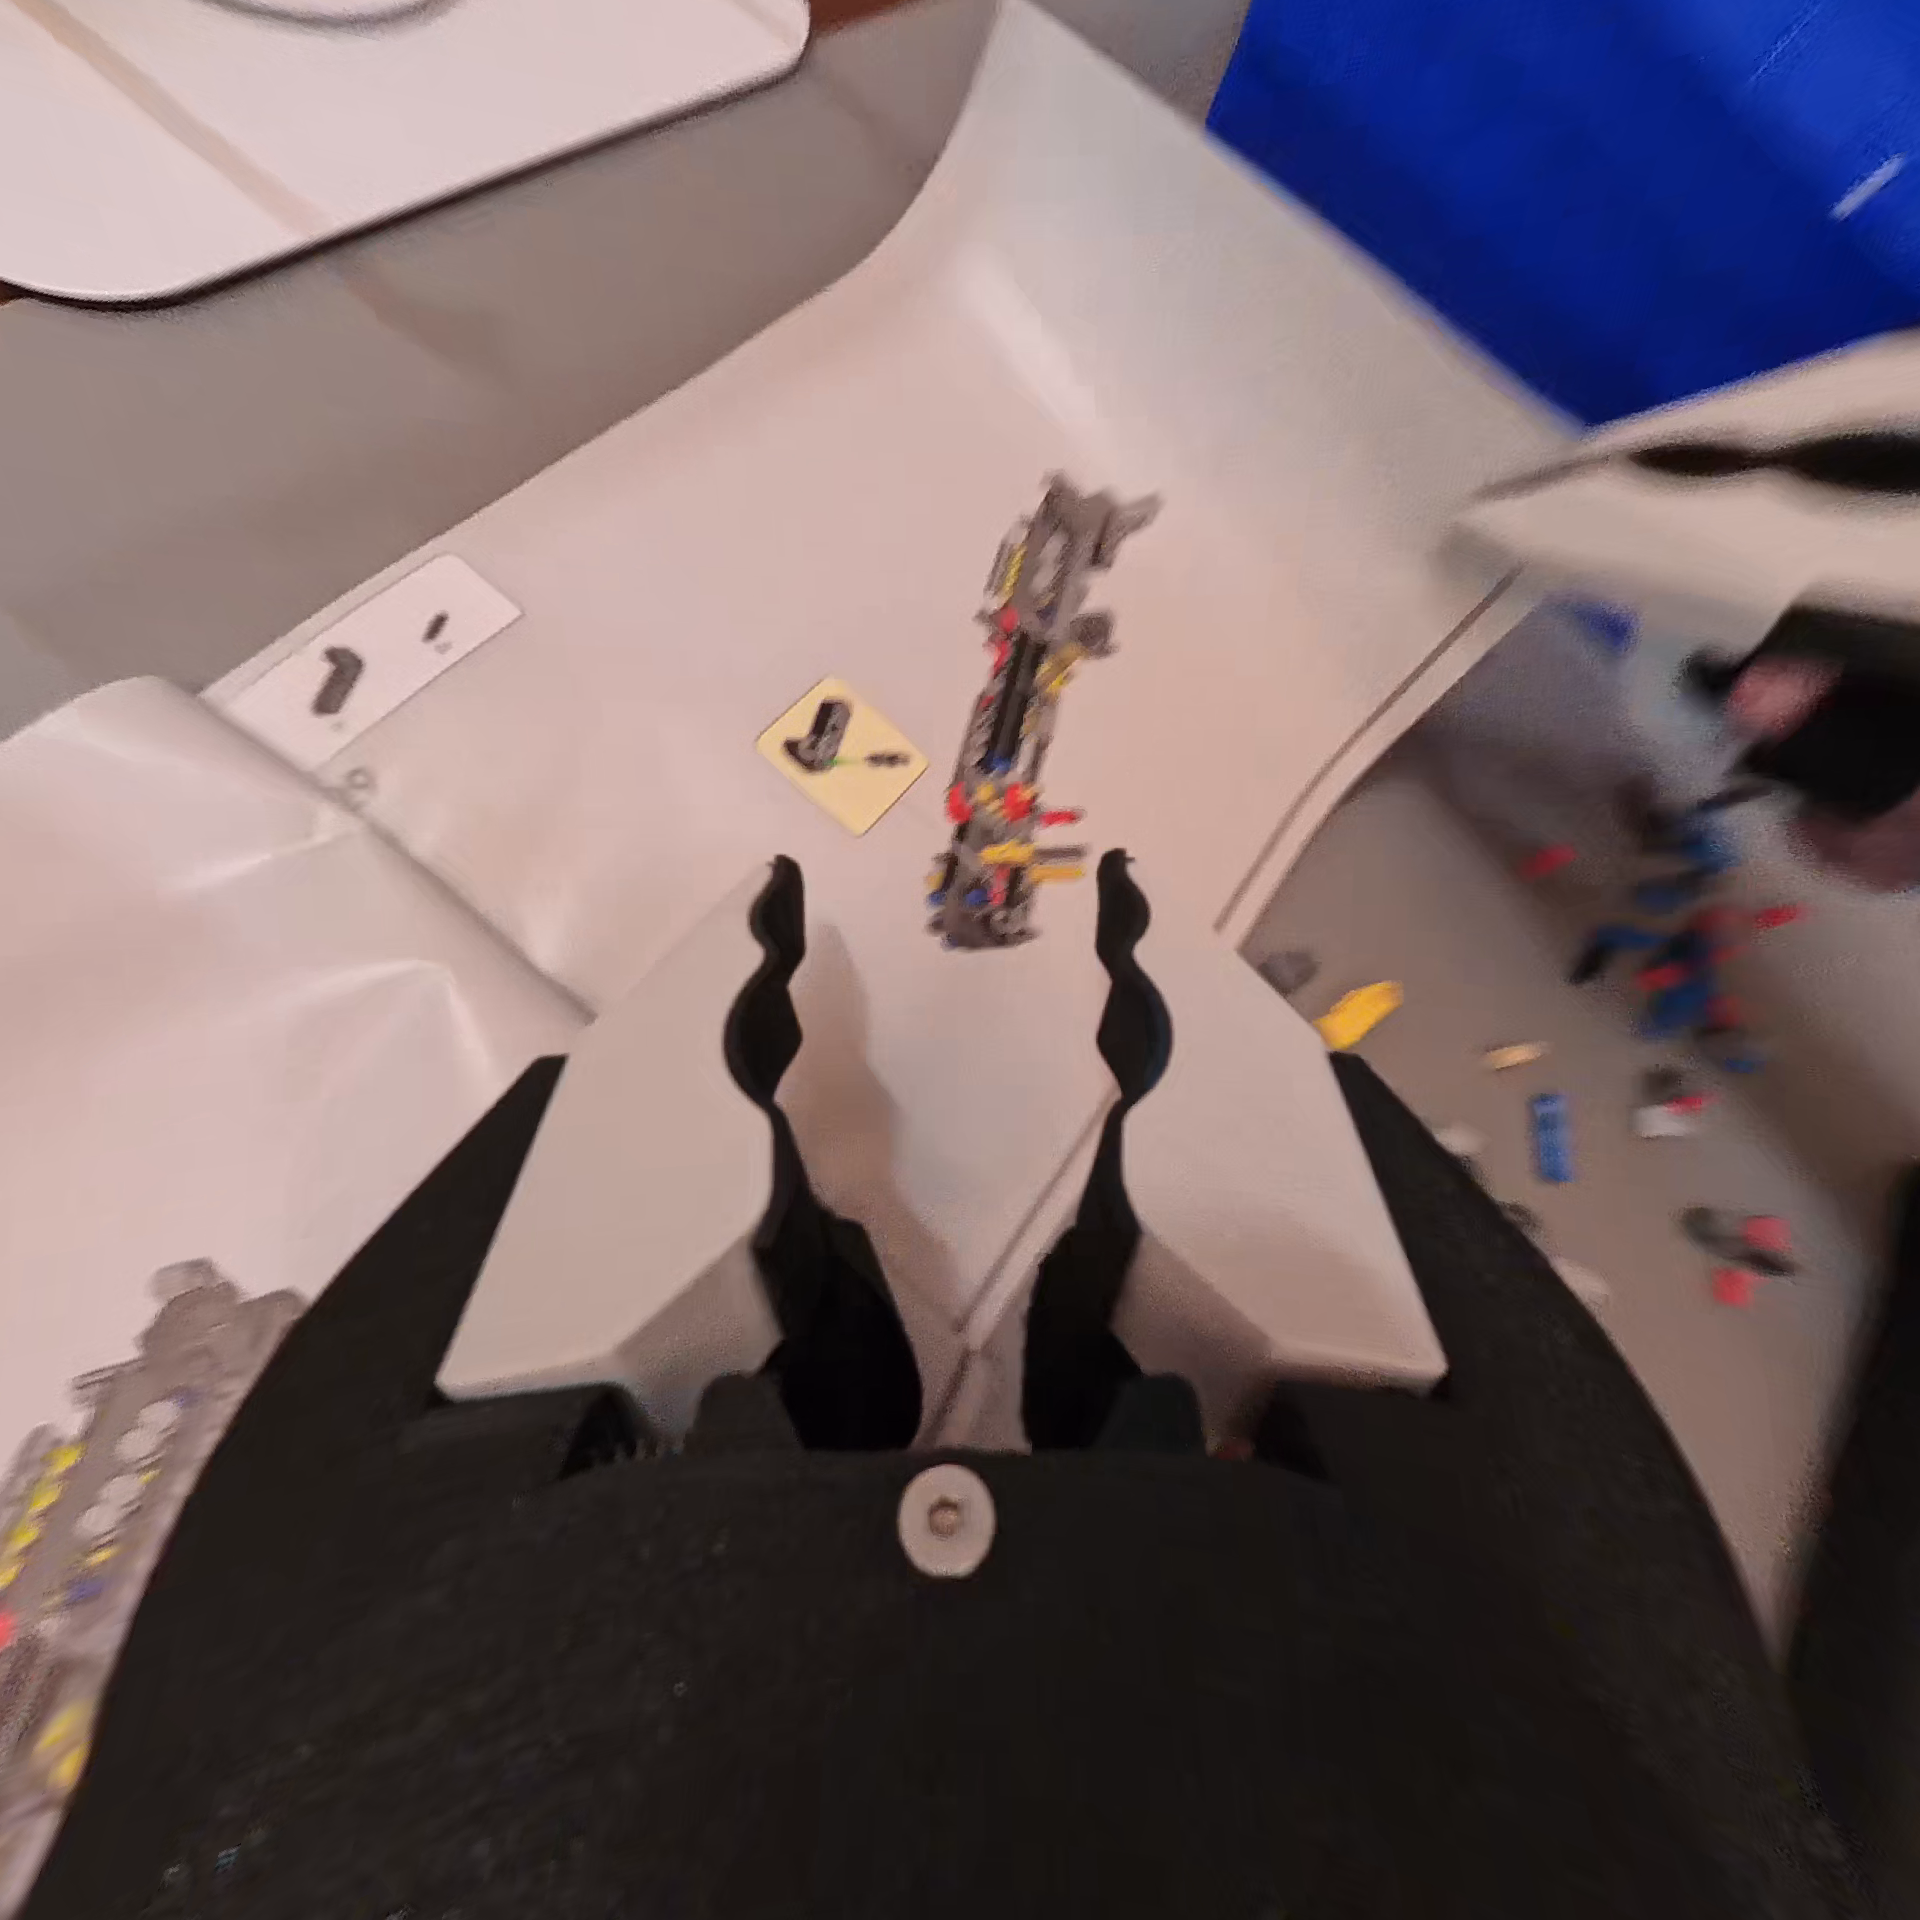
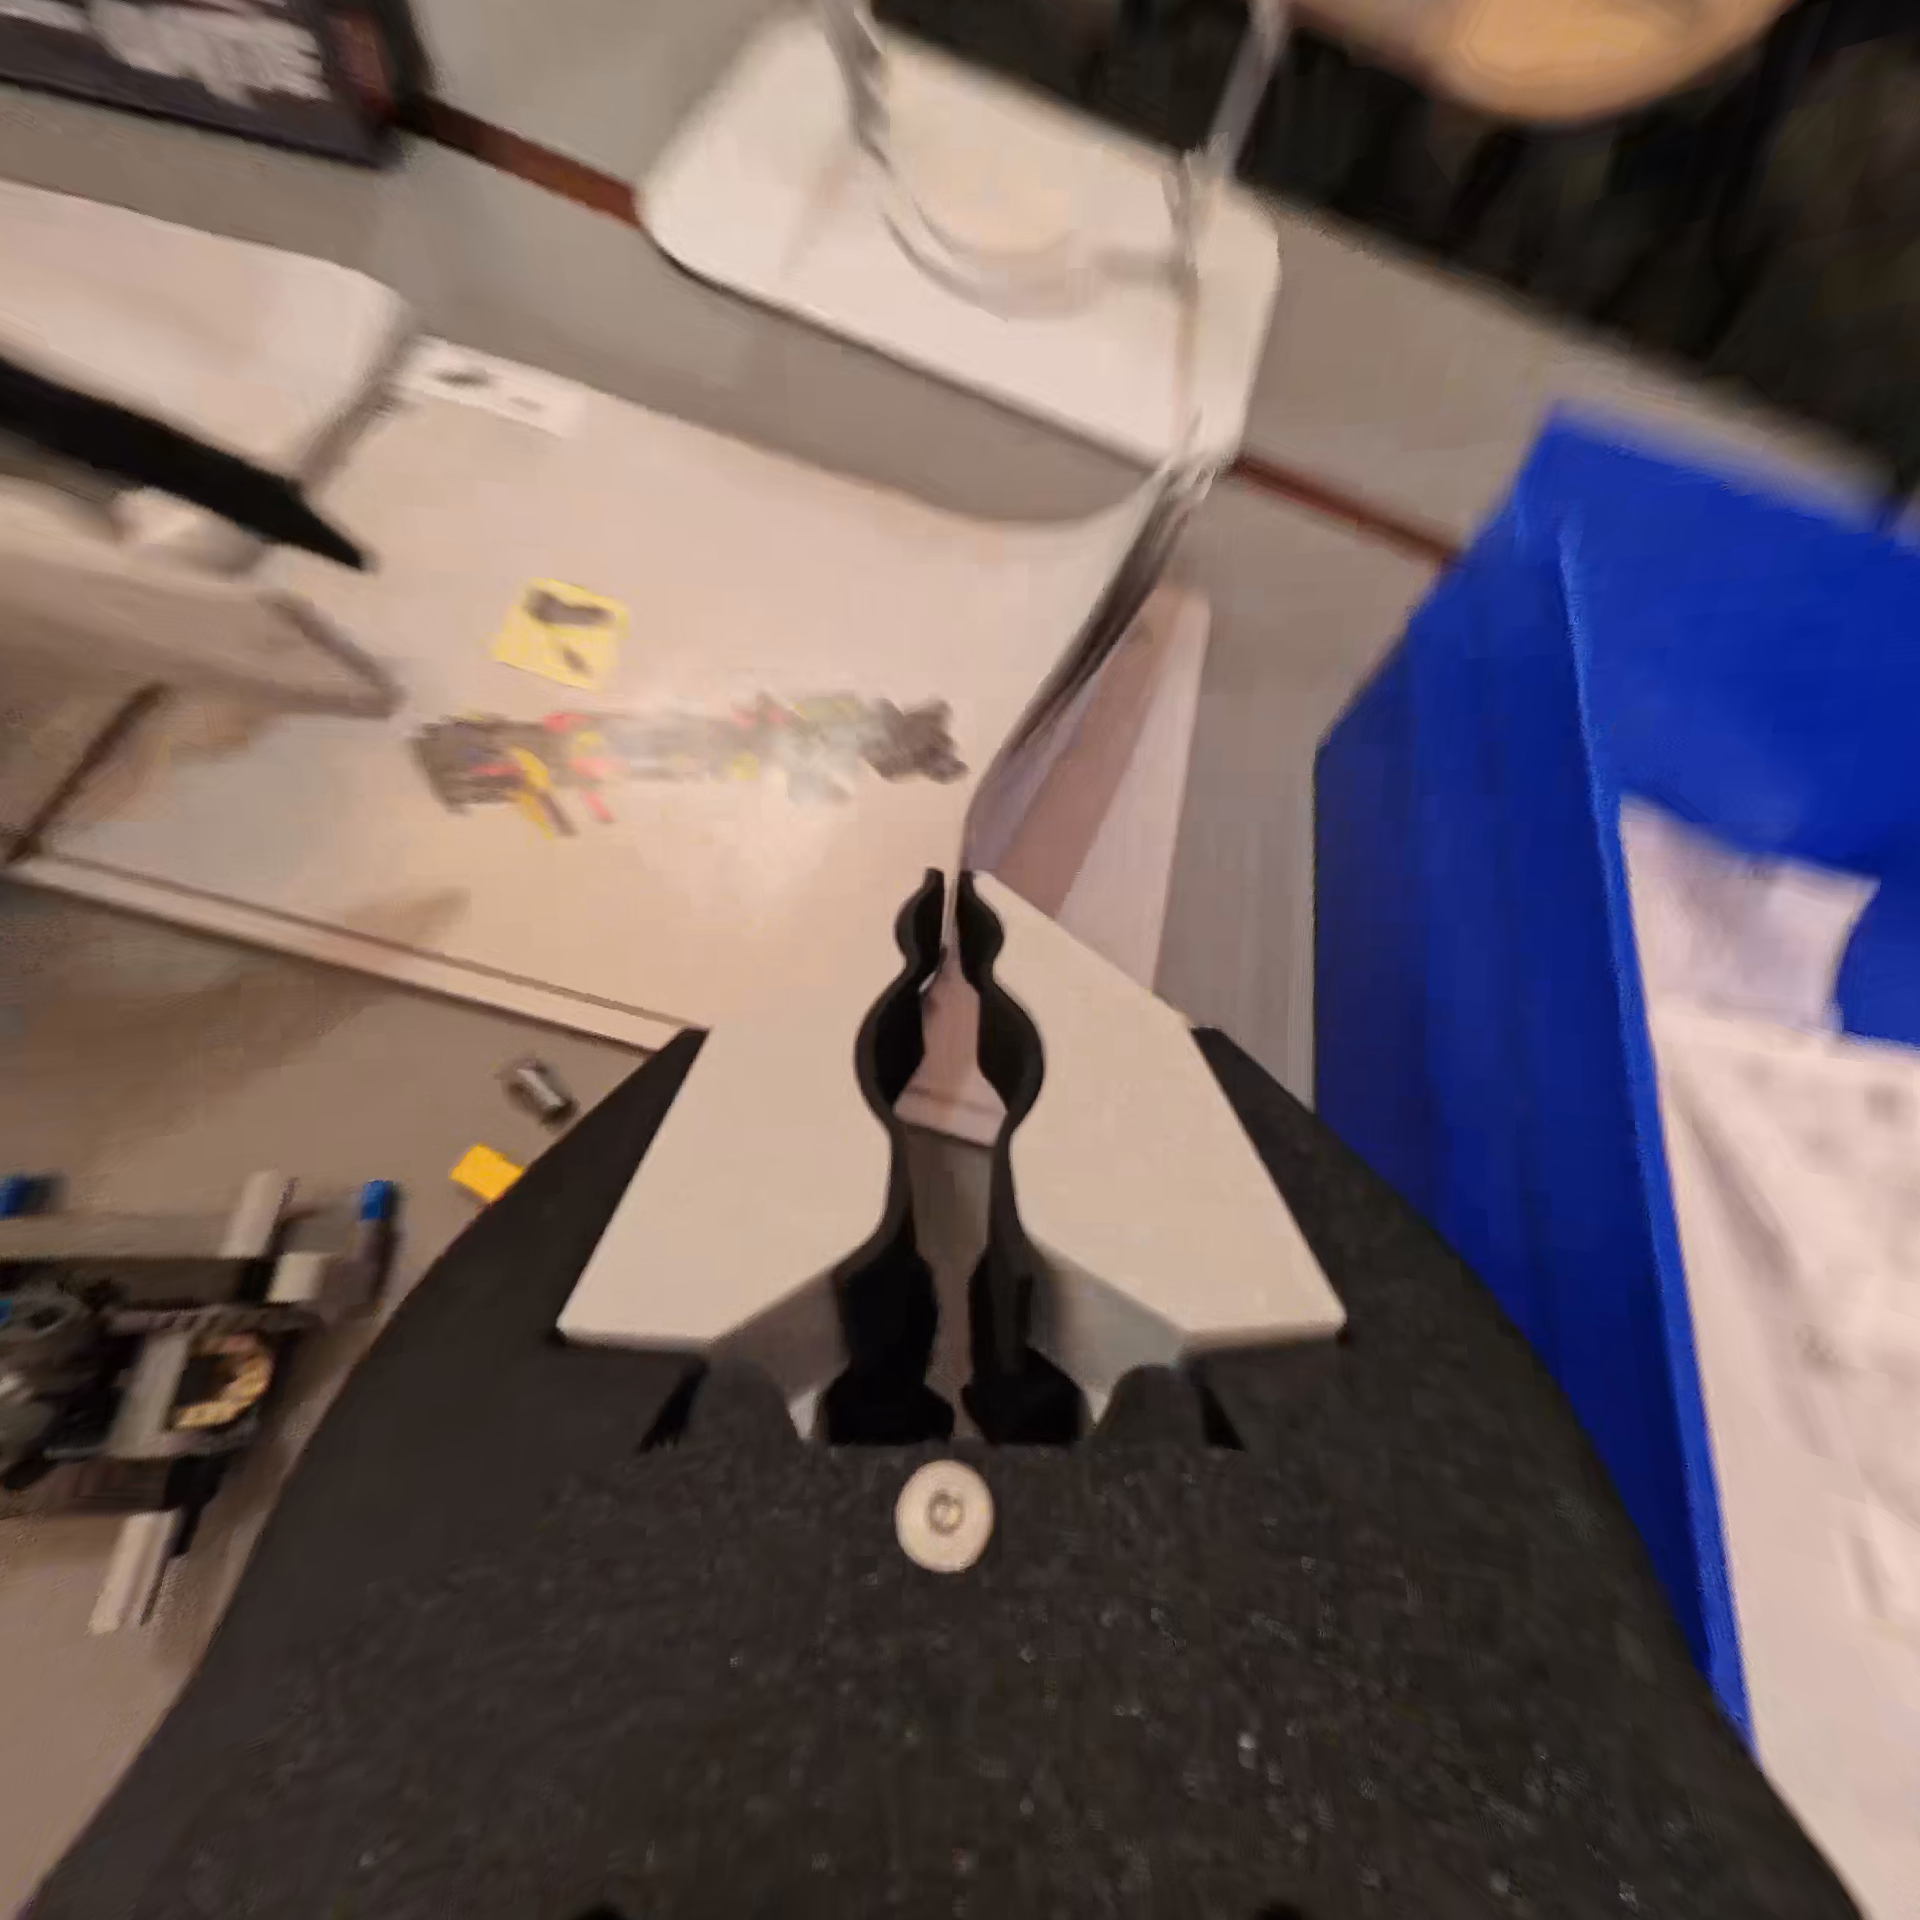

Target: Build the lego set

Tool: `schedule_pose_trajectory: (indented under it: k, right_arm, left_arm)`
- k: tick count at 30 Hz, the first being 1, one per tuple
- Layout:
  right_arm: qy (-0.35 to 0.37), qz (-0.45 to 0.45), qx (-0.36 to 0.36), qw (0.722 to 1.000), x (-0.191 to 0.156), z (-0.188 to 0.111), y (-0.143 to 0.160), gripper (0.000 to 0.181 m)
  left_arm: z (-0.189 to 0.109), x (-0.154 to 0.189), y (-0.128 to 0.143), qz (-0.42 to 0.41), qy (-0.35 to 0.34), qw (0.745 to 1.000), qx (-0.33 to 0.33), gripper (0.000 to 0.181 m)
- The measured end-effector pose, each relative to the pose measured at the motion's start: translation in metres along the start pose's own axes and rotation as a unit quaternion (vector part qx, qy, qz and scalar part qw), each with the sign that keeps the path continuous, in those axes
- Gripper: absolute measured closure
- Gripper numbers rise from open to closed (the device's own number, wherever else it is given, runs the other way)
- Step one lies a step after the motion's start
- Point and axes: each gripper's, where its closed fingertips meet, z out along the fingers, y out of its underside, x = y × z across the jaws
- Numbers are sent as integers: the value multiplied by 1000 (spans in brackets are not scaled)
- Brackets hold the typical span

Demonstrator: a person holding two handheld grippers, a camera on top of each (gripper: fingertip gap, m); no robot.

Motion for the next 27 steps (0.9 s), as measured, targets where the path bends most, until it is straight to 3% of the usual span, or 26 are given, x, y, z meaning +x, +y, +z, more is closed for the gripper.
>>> schedule_pose_trajectory:
  k: [2, 5, 7, 9, 10, 11, 13, 15, 16, 17, 19, 21, 24, 27]
  right_arm:
    - [15, -111, 53, 992, -28, -13, -26, 181]
    - [34, -268, 100, 958, -76, -25, -44, 181]
    - [36, -324, 116, 938, -102, -28, -48, 181]
    - [23, -326, 109, 939, -114, -24, -46, 181]
    - [11, -312, 106, 944, -117, -22, -45, 173]
    - [-10, -292, 104, 951, -120, -21, -44, 165]
    - [-86, -229, 93, 965, -131, -23, -41, 148]
    - [-182, -118, 98, 971, -140, -34, -50, 101]
    - [-236, -61, 96, 965, -141, -40, -56, 94]
    - [-275, -10, 96, 957, -135, -43, -63, 95]
    - [-287, 46, 97, 952, -109, -27, -70, 92]
    - [-286, 67, 66, 954, -93, 1, -60, 76]
    - [-368, 132, 23, 920, -107, 20, -50, 83]
    - [-378, 153, 39, 912, -103, 26, -50, 95]
  left_arm:
    - [-12, 16, -18, -59, 80, 994, 37, 122]
    - [-31, 35, -41, -130, 189, 970, 78, 119]
    - [-34, 36, -44, -153, 216, 961, 85, 120]
    - [-31, 31, -40, -166, 211, 960, 83, 147]
    - [-29, 28, -38, -168, 206, 960, 82, 173]
    - [-28, 26, -37, -170, 206, 960, 85, 178]
    - [-29, 25, -40, -175, 217, 955, 102, 180]
    - [-30, 27, -40, -161, 226, 955, 101, 181]
    - [-31, 29, -41, -152, 233, 955, 104, 181]
    - [-33, 32, -43, -146, 241, 953, 109, 181]
    - [-34, 36, -44, -140, 252, 951, 113, 181]
    - [-35, 39, -46, -141, 260, 948, 120, 181]
    - [-36, 43, -48, -151, 278, 941, 123, 181]
    - [-39, 46, -49, -158, 300, 932, 124, 180]
